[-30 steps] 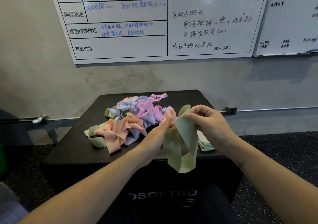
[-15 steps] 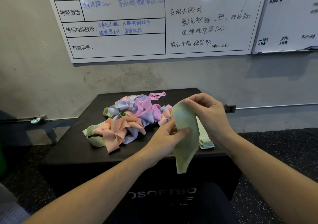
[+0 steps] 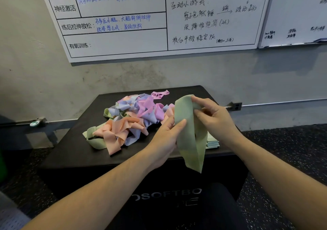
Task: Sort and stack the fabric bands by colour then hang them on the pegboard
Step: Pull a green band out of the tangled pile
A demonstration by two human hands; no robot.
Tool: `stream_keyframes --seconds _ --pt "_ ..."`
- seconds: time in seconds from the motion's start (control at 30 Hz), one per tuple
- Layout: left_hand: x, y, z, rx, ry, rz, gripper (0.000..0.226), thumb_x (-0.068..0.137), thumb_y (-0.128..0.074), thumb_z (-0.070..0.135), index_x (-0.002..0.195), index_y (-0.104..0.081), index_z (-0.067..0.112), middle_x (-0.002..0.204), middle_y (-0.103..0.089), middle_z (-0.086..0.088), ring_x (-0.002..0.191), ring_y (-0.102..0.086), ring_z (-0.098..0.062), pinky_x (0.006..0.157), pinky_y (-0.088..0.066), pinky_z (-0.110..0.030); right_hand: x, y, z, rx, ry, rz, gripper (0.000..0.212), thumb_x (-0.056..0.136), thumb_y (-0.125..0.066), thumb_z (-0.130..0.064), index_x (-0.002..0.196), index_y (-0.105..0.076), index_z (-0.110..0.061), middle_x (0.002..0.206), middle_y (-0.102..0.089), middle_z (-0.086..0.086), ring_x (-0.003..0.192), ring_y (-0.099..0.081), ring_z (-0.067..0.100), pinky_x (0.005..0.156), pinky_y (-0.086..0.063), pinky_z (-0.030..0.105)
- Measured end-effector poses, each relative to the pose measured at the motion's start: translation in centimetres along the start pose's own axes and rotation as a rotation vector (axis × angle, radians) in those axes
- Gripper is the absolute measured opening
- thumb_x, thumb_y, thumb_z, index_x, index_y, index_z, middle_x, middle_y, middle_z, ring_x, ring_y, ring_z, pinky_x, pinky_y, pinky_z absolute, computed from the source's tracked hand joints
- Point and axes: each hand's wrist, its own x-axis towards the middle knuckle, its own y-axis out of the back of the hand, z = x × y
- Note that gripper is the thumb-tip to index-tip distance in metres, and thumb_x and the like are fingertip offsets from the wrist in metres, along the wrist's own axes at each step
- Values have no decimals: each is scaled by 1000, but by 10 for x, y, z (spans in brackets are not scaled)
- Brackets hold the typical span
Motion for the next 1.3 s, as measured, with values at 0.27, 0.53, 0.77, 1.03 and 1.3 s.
stream_keyframes --seconds 0.27,0.53,0.77,1.03,1.3 --pt "8 -7 -14 97 66 -49 25 104 -56 20 121 -60 38 122 -73 0 113 -70 -21 88 -59 -41 -4 -3 7 7 -19 97 42 92 -67 -2 115 -70 -37 96 -71 -9 76 -62 18 84 -55 38" --pt "25 -10 -12 -1 -46 94 31 103 -56 11 133 -57 18 119 -74 -6 112 -69 -27 91 -58 -45 -7 2 17 323 -219 54 42 93 -70 -36 127 -47 -33 109 -72 15 86 -68 16 83 -54 41" --pt "56 -11 -5 -151 3 196 37 100 -59 13 134 -53 1 133 -63 -21 127 -57 -43 110 -43 -60 -39 4 60 108 -335 -327 42 87 -78 -13 121 -54 -14 103 -74 6 93 -72 14 81 -58 32" --pt "110 -9 -4 -244 59 280 28 101 -51 4 126 -61 -6 108 -66 -20 95 -64 -34 103 -46 -66 -49 26 104 157 -454 -272 32 98 -64 -12 123 -56 -30 101 -75 9 82 -69 14 74 -52 28" --pt "179 -14 -28 -251 174 317 30 90 -58 5 119 -63 7 106 -64 -9 97 -62 -24 104 -49 -42 -51 54 140 143 -352 33 21 88 -74 -6 101 -73 -22 69 -70 -3 59 -63 6 61 -48 16"
